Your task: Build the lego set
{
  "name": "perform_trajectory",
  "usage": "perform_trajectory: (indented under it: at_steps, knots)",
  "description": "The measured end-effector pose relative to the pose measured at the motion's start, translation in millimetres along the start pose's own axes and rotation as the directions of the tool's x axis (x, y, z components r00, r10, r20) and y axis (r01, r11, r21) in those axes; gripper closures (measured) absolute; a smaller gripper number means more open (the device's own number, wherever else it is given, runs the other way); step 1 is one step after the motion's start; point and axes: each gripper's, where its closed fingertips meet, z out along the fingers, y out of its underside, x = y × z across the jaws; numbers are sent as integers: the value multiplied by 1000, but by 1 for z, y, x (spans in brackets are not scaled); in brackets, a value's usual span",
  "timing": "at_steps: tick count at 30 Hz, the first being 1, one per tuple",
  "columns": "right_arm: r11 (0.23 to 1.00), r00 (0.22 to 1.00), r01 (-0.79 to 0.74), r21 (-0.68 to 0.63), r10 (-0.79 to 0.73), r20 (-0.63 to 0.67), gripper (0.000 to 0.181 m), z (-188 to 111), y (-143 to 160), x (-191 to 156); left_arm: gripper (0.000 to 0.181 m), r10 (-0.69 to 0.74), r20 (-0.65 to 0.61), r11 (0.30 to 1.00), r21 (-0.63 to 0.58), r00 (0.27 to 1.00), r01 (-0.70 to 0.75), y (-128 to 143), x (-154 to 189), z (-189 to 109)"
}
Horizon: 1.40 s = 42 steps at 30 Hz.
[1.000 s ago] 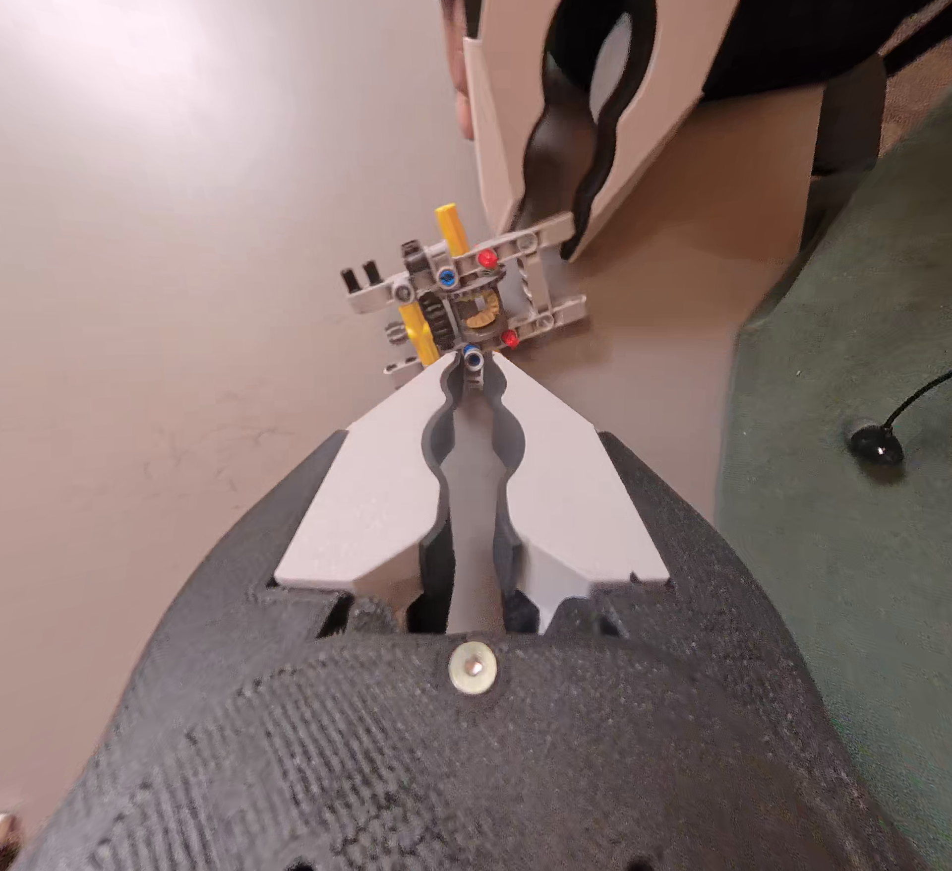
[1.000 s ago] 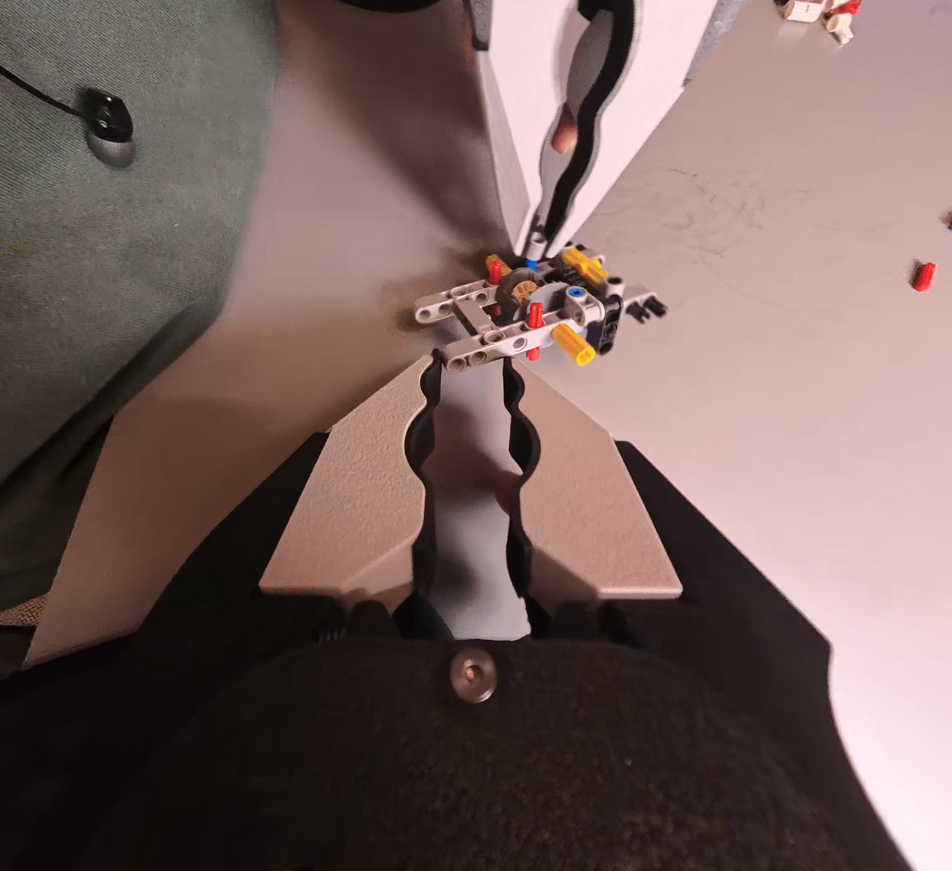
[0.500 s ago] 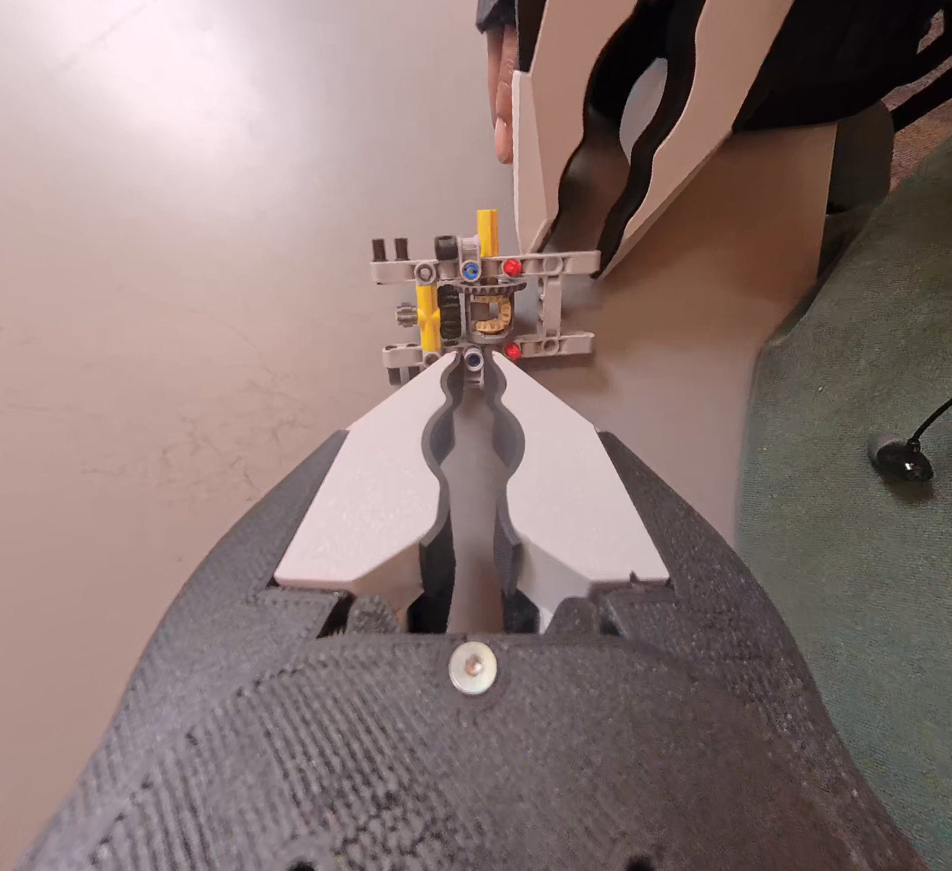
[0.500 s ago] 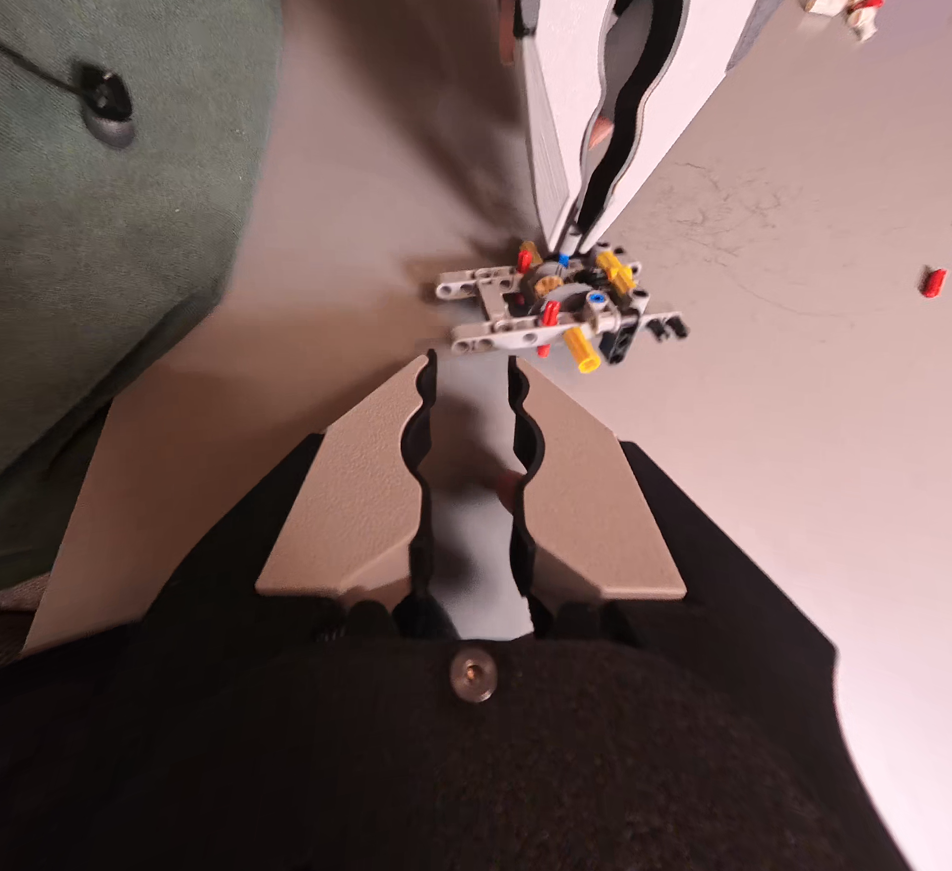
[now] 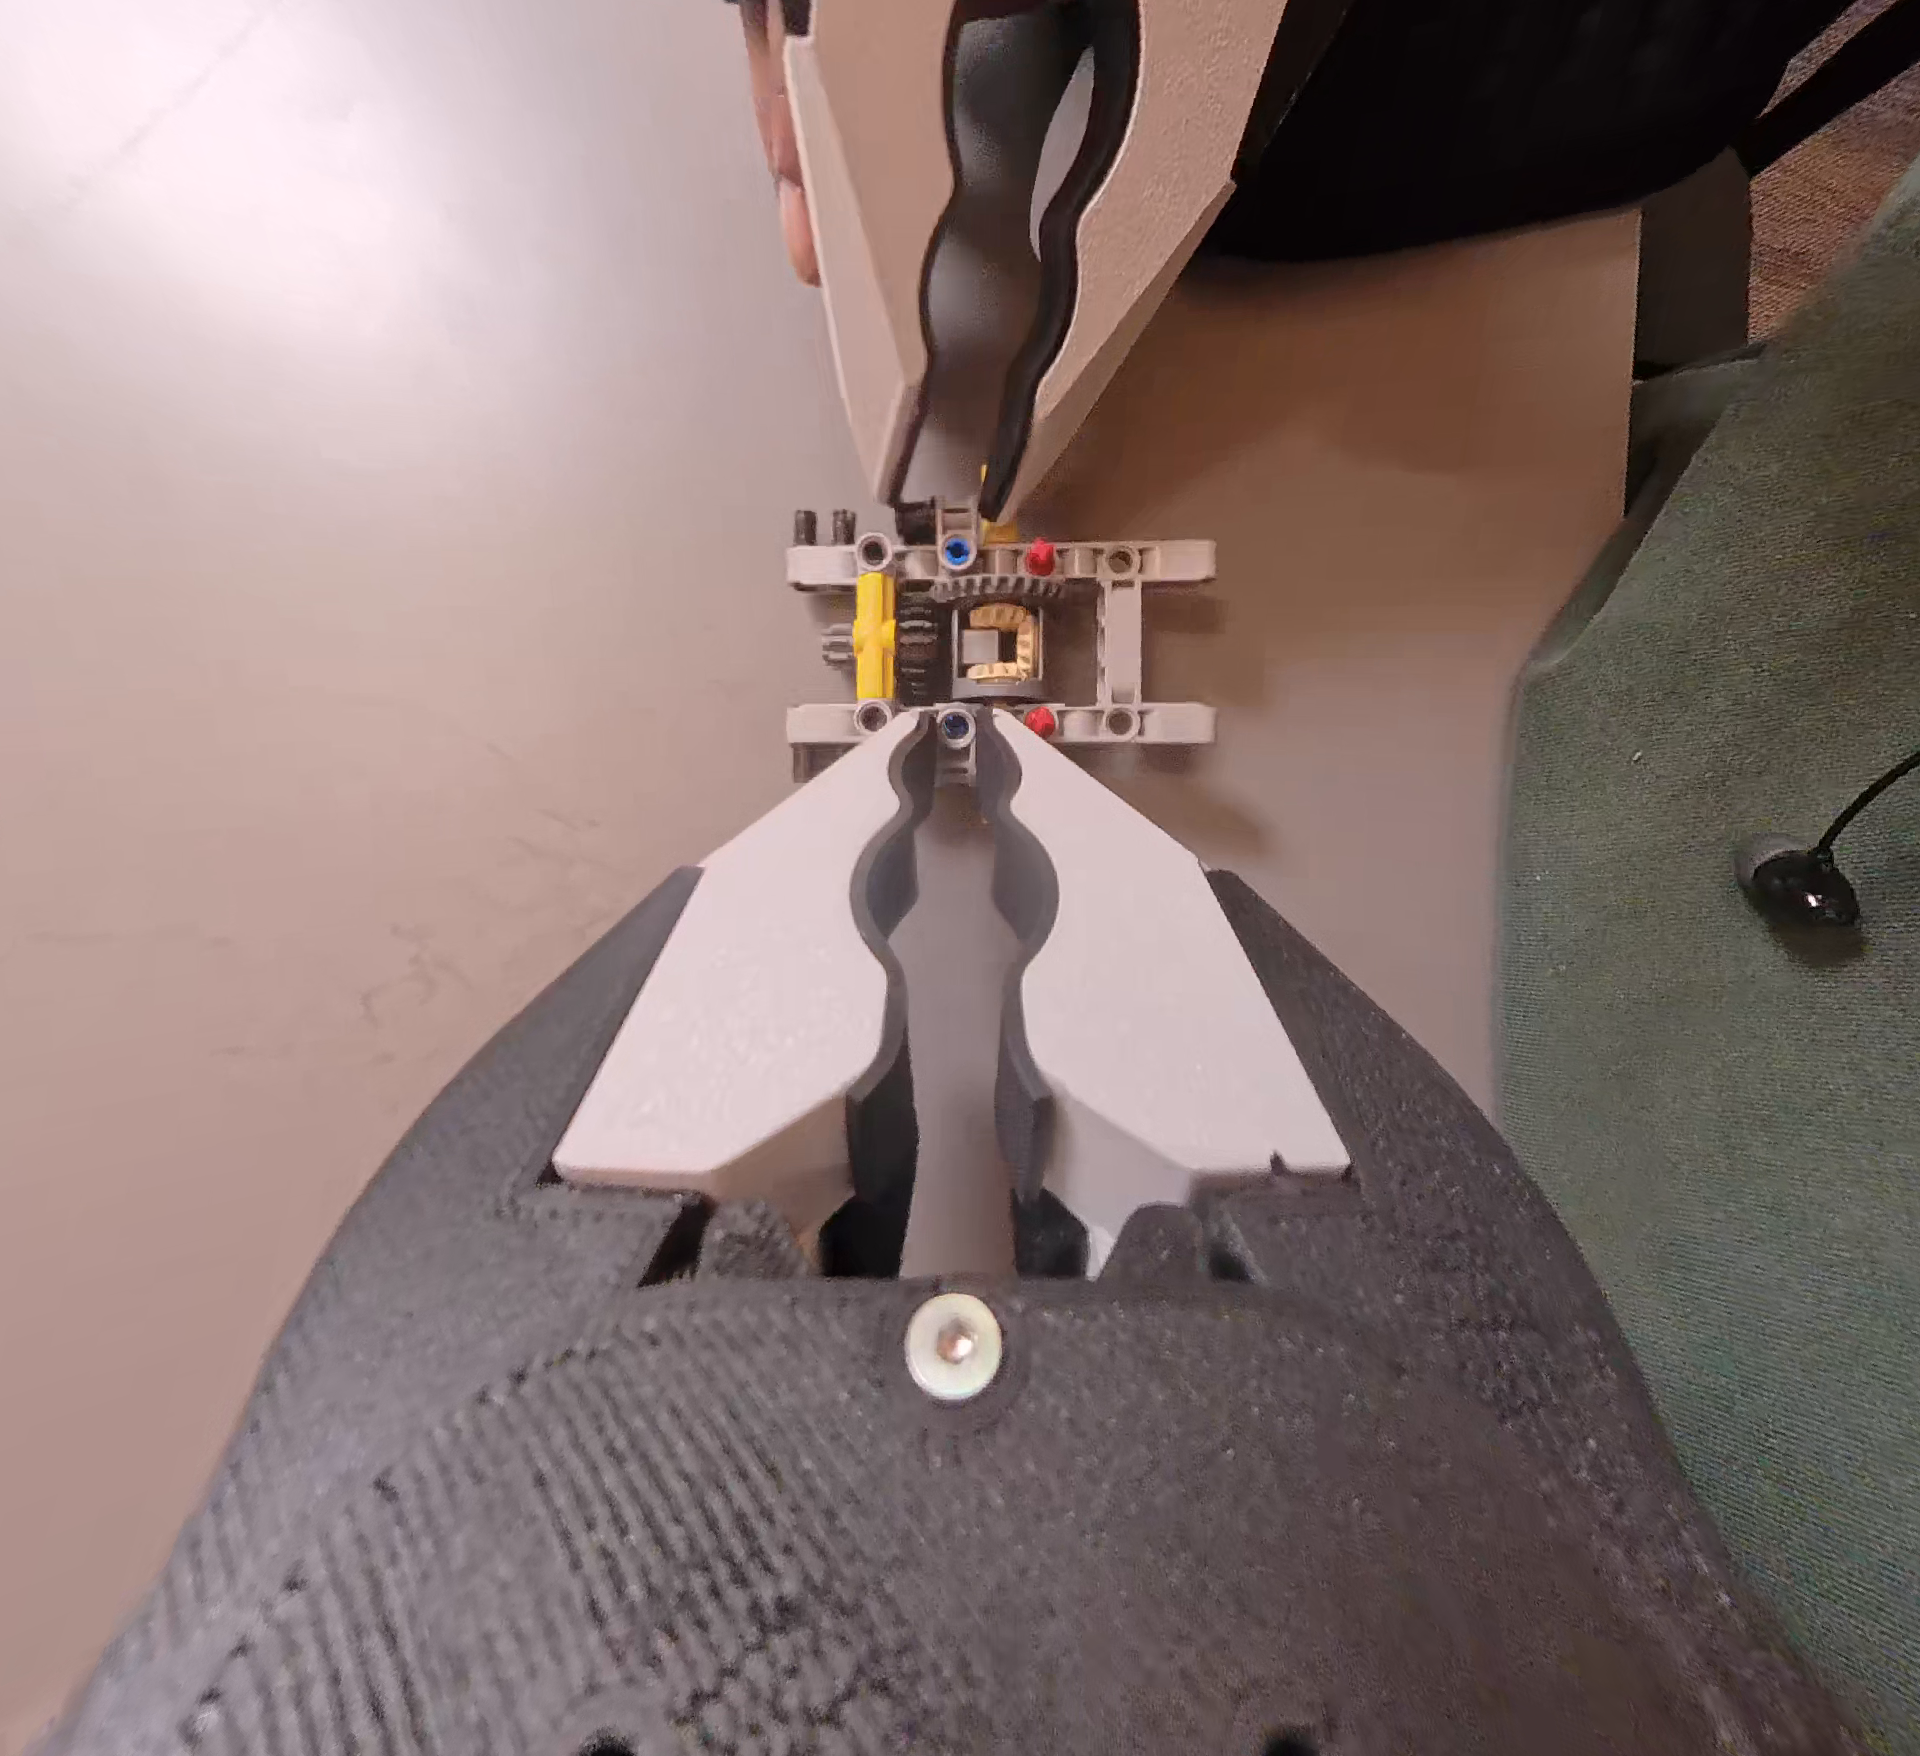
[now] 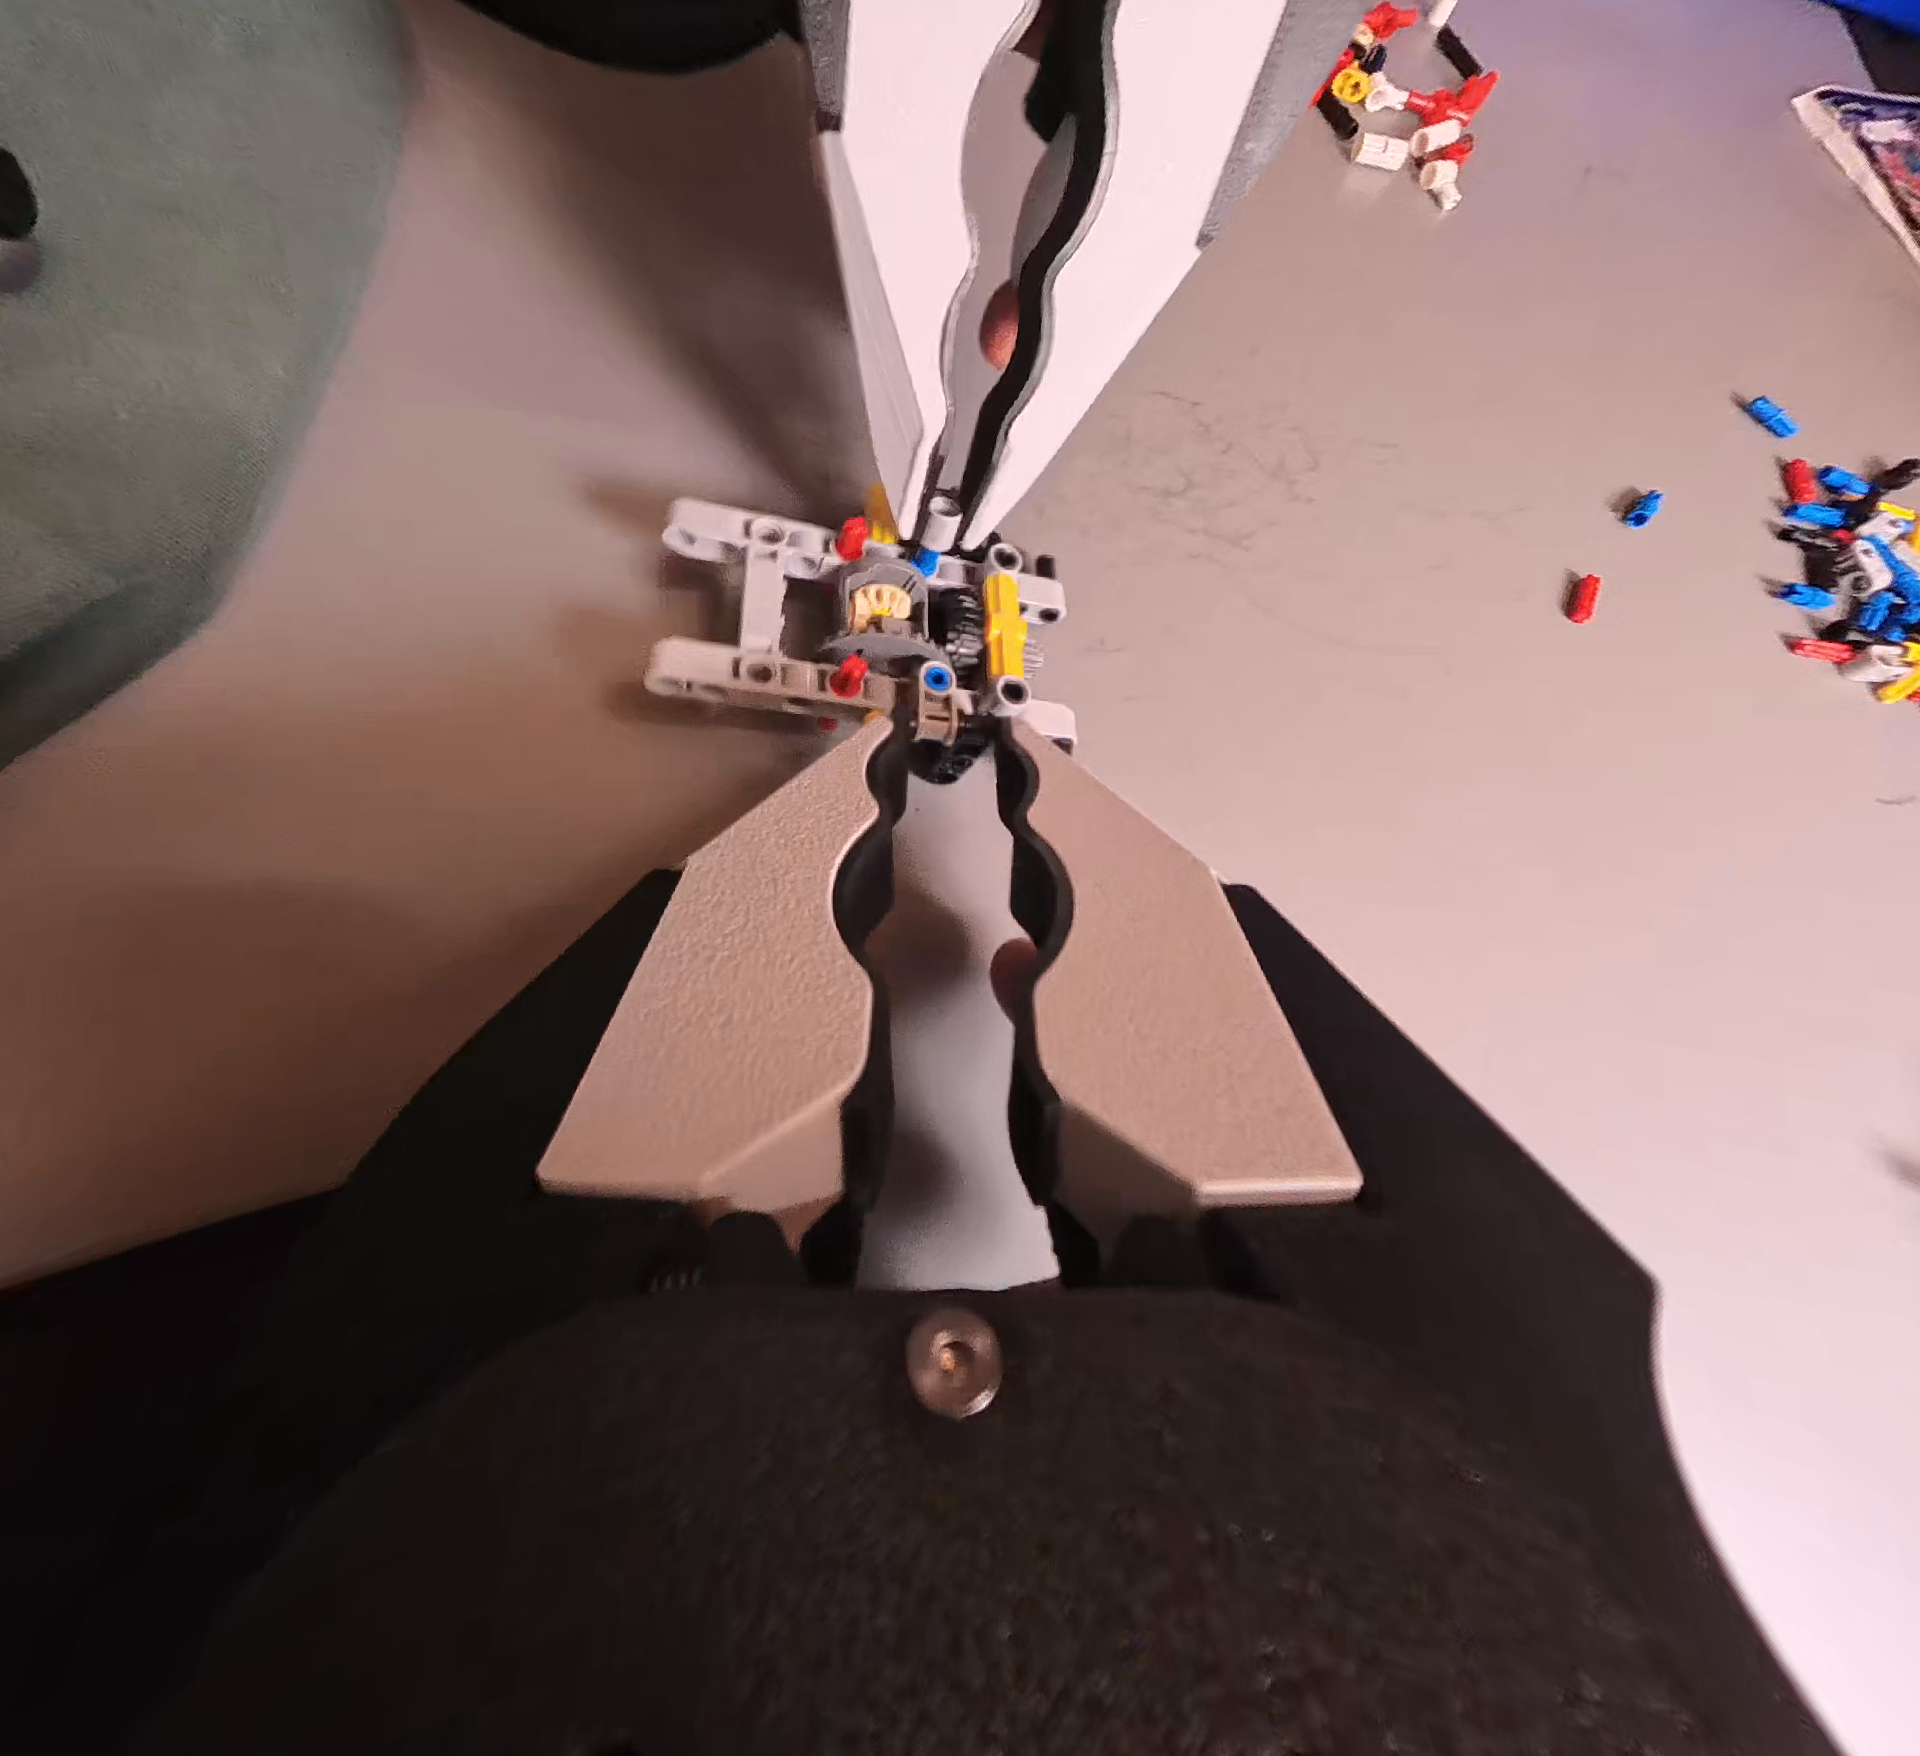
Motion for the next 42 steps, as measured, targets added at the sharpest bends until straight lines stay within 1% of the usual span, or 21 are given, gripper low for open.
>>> perform_trajectory:
  at_steps: [4, 6, 8, 10, 12, 13, 16, 20, 24, 27, 31, 35, 39, 42]
  knots:
    - [1000, 1000, -6, -6, 6, 1, 165, -6, 1, -2, 176, -3, -2, 1000, 5, 1000, 3, 0, -1, 0]
    - [1000, 999, -9, -19, 9, 34, 165, -9, 2, -9, 176, -2, -4, 1000, 3, 1000, 2, 0, 0, 0]
    - [999, 998, -5, -41, 7, 68, 166, -7, 3, -17, 176, -3, -10, 1000, -1, 1000, 3, 1, 1, 0]
    - [997, 997, 8, -76, -3, 72, 166, 0, 7, -21, 176, -1, -8, 1000, -10, 1000, 1, 1, 1, 0]
    - [996, 999, 22, -88, -18, 47, 174, 6, 8, -19, 176, 0, -10, 1000, -20, 1000, 0, 1, 1, 0]
    - [996, 999, 26, -88, -22, 47, 175, 6, 7, -20, 176, -4, -11, 1000, -27, 1000, 3, 1, 1, 0]
    - [997, 999, -6, -79, 9, 40, 176, 6, 7, -17, 176, -10, -12, 999, -38, 1000, 10, 2, 1, -1]
    - [995, 1000, -11, -101, 14, 22, 176, 9, 8, -15, 176, -38, -26, 998, -59, 999, 37, 4, 1, 0]
    - [994, 998, -50, -102, 52, 23, 176, 9, 8, -16, 176, -66, -14, 994, -88, 998, 65, 7, 1, 0]
    - [994, 998, -48, -102, 51, 22, 176, 10, 7, -17, 175, -37, -18, 989, -146, 999, 34, 8, 1, -1]
    - [994, 999, -45, -97, 47, 18, 176, 11, 6, -17, 176, 6, -73, 965, -260, 997, -25, 9, 1, -1]
    - [995, 999, -39, -88, 40, 6, 176, 11, 6, -16, 176, 5, -131, 939, -340, 991, -49, 9, 1, -2]
    - [996, 999, -32, -81, 32, 5, 176, 11, 6, -16, 176, 16, -168, 899, -430, 986, -87, 10, 1, -2]
    - [996, 1000, -29, -79, 30, 3, 176, 10, 5, -16, 176, 34, -187, 854, -505, 982, -126, 10, 0, -2]
